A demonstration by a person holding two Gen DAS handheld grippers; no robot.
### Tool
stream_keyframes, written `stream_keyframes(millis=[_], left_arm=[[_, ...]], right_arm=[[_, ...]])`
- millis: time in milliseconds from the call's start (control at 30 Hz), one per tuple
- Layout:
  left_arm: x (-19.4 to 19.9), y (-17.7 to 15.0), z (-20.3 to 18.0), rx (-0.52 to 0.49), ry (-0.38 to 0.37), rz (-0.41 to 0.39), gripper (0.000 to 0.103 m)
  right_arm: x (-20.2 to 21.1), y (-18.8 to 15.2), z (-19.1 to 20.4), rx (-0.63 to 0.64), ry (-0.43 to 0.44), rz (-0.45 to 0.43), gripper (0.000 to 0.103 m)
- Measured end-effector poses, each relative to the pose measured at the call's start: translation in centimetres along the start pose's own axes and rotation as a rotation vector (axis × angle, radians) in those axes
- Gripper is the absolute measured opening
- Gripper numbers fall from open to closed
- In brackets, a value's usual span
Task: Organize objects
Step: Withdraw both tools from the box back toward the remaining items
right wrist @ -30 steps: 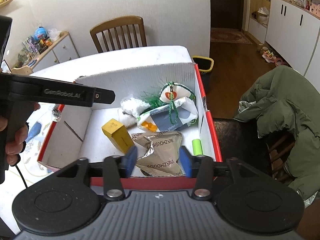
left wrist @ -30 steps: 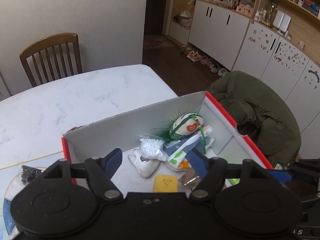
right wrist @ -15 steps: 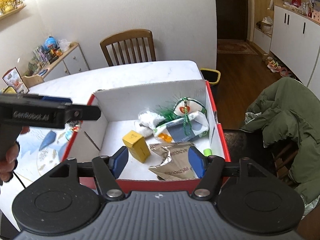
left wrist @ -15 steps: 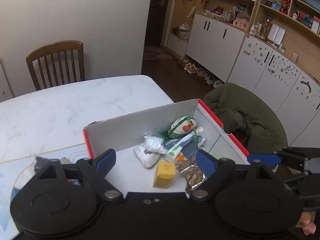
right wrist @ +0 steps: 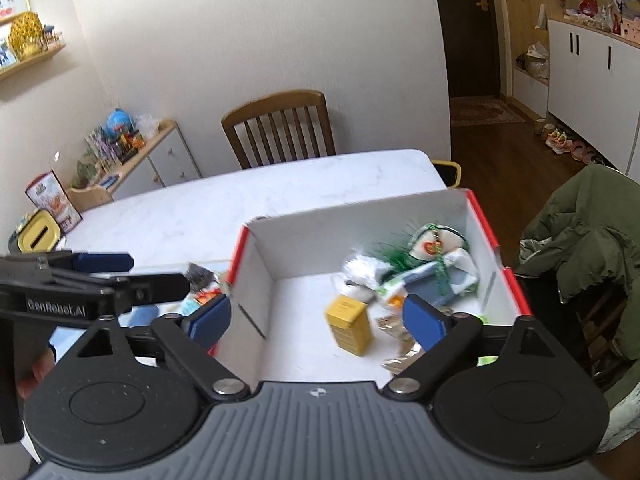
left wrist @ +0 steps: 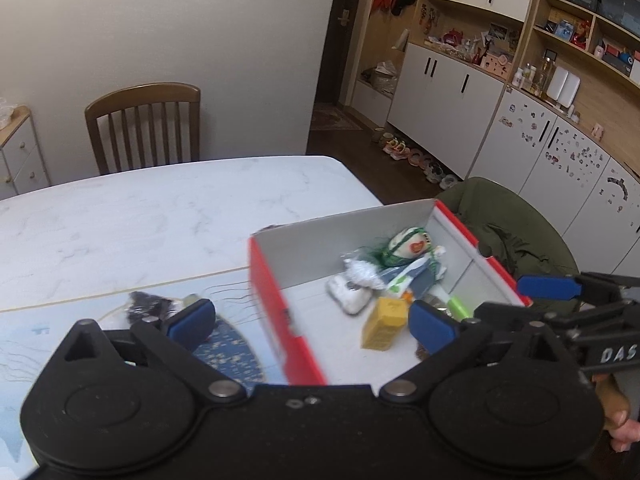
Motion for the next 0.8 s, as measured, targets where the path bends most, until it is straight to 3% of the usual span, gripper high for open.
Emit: stream_keyframes(millis=[433,800], left_arm=[[2.0,-1.8,9.3,0.057,0.041,0.000,0.103],[1.0,-0.9,16.4,0.142,0.074,-0.010,0.103]], right_arm=[[-1.8,-0.9,7.1,-0.025,-0.016,-0.026,0.101],[-4.7,-3.2,13.9,0.077,-0.018,0.015,0.100]])
Point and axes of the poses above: each gripper's, at about its wrist camera, not at the fingertips, and x roughly against the way its jaws point, z to its left, y to its top, the point moved 3 cm from there along -x, roughly the way its jaws point, and after that the axes turned 6 degrees about -z, right-handed, at the moved point
